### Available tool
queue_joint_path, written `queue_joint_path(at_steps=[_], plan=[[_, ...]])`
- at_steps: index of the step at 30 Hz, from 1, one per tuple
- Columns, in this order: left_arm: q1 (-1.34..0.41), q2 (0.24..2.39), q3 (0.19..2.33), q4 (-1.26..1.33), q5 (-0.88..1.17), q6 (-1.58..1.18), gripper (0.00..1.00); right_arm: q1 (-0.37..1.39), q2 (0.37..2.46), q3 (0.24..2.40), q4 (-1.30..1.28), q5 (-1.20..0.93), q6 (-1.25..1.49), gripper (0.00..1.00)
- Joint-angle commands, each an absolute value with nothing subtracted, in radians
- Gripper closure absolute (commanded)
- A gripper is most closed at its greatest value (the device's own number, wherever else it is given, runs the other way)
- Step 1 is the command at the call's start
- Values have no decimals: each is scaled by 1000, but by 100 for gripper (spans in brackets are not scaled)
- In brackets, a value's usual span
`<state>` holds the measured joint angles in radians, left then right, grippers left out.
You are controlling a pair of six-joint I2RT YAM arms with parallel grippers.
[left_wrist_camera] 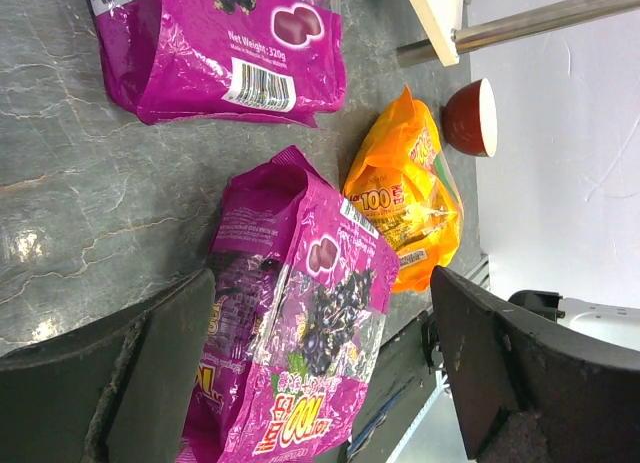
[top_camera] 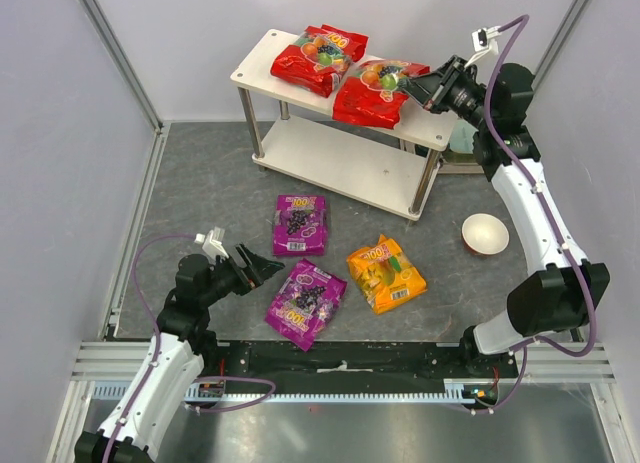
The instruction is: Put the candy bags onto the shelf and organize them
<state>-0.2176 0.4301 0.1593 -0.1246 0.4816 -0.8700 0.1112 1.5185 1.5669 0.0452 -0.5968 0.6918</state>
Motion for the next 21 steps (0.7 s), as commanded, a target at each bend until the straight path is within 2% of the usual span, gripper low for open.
queue_joint_path(at_steps=[1,14,21], plan=[[-219,431,158,-89,508,-865,5,95,1522,1572,98,-541,676,100],[-219,437,155,-89,506,-864,5,92,1605,1620,113,-560,699,99],[-219,446,158,-84,508,-861,5,89,1624,1635,124,-572,709,92]])
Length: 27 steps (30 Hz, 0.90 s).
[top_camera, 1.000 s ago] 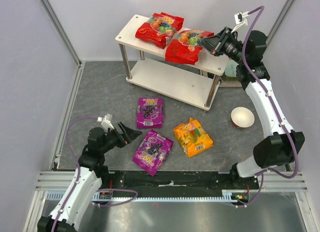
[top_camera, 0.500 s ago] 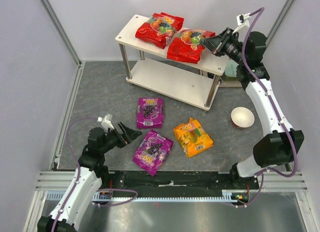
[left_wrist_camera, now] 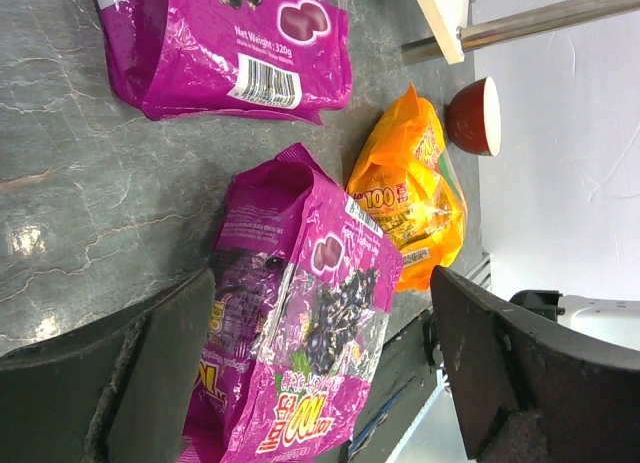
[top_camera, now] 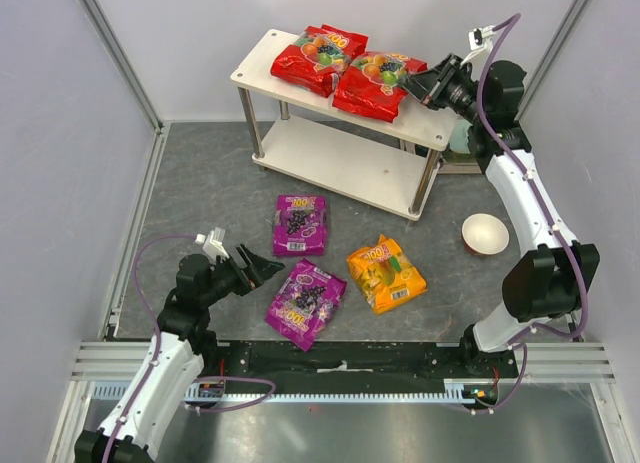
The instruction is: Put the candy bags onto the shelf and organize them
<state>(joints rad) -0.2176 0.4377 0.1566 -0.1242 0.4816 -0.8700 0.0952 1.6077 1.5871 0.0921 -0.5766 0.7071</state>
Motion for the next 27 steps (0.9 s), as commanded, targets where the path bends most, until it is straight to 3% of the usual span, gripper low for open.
queue_joint_path(at_steps=[1,7,13,15,21,27], plan=[[-218,448,160,-84,508,-861,5,90,1631,1637,126,-575,712,89],[-218,453,160,-84,514,-859,5,87,1632,1631,150,-598,724,67],[-218,448,153,-84,520,-862,5,83,1623,1618,164,-601,732,62],[-219,445,152,-84,520,-864,5,83,1623,1609,182,-603,742,65],[-218,442,149,-84,520,-868,5,81,1626,1598,198,-563,753,92],[-218,440,152,-84,515,-871,5,80,1625,1594,199,-517,764,100]])
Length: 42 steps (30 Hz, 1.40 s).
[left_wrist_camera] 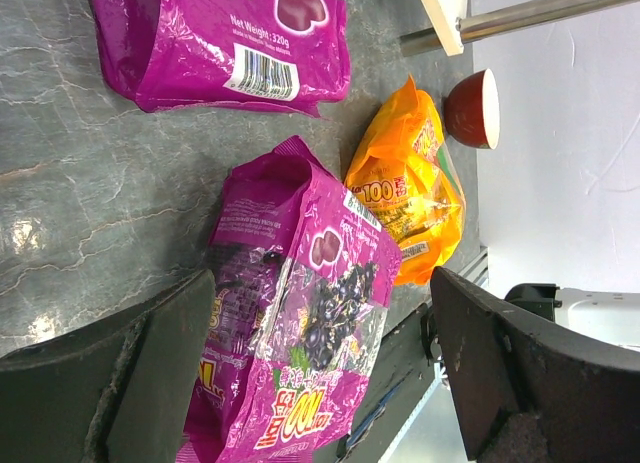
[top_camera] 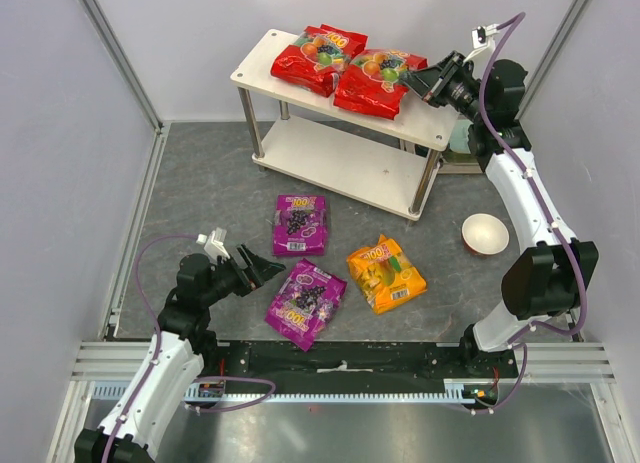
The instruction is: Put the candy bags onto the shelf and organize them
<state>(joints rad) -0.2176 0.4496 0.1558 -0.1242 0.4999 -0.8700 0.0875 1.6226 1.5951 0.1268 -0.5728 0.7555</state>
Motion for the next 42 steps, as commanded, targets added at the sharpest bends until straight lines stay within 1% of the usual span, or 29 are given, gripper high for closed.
queue_joint_path(at_steps=[1,11,18,20,26,27,29,30,32,33,35,40,42], plan=[[-219,440,153,-84,515,-871,5,80,1624,1591,202,-515,764,100],[-219,457,156,-84,512,-873,6,80,1611,1523,301,-456,836,100],[-218,457,155,-83,511,-873,6,81,1640,1548,314,-503,856,100],[-219,457,153,-83,511,-873,6,83,1647,1549,327,-521,867,98],[-219,457,153,-80,512,-879,6,81,1663,1545,376,-577,896,71],[-219,459,155,-80,512,-879,6,81,1658,1542,379,-577,896,61],[-219,454,155,-81,512,-880,6,80,1643,1529,382,-572,890,54],[-218,453,153,-81,512,-882,6,78,1635,1529,379,-568,879,48],[-219,442,153,-86,514,-887,6,74,1615,1531,365,-566,874,44],[-219,439,152,-87,512,-888,6,69,1608,1528,362,-565,871,40],[-219,434,152,-92,511,-890,6,57,1579,1517,357,-561,870,36],[-219,439,158,-98,508,-888,6,20,1502,1447,353,-538,864,30],[-219,451,163,-106,502,-888,3,6,1460,1425,348,-532,861,27]])
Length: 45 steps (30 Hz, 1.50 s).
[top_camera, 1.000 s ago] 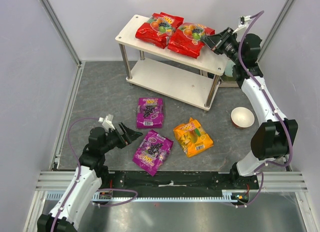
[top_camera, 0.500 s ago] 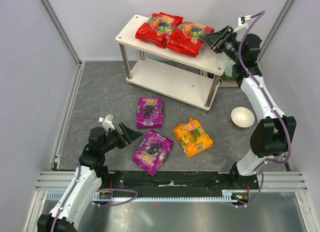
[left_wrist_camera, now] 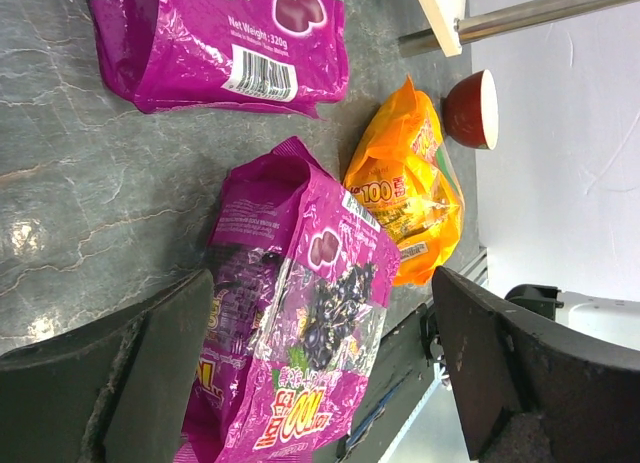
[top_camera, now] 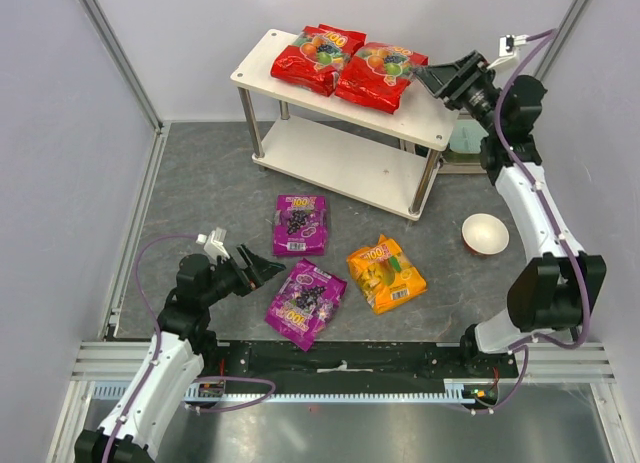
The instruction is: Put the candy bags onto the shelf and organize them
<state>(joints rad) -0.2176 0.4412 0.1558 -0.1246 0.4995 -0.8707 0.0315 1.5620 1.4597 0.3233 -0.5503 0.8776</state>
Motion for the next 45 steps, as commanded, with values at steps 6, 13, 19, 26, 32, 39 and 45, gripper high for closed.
queue_joint_path(at_steps=[6,13,19,26,32,39,45], plan=[[-218,494,195,-138,476,-858,0,-26,1303,1348,249,-494,781,24],[-218,609,273,-137,414,-770,0,-18,999,1060,221,-498,807,23],[-224,733,244,-3,515,-729,10,64,795,832,207,-534,883,23],[-337,842,183,138,526,-732,23,311,657,701,2,-367,799,25],[-474,858,187,120,436,-719,25,394,588,588,-49,-316,811,26],[-488,900,186,138,414,-706,34,400,552,534,-80,-313,805,26],[-517,1008,216,166,417,-683,47,402,548,514,-106,-316,790,26]])
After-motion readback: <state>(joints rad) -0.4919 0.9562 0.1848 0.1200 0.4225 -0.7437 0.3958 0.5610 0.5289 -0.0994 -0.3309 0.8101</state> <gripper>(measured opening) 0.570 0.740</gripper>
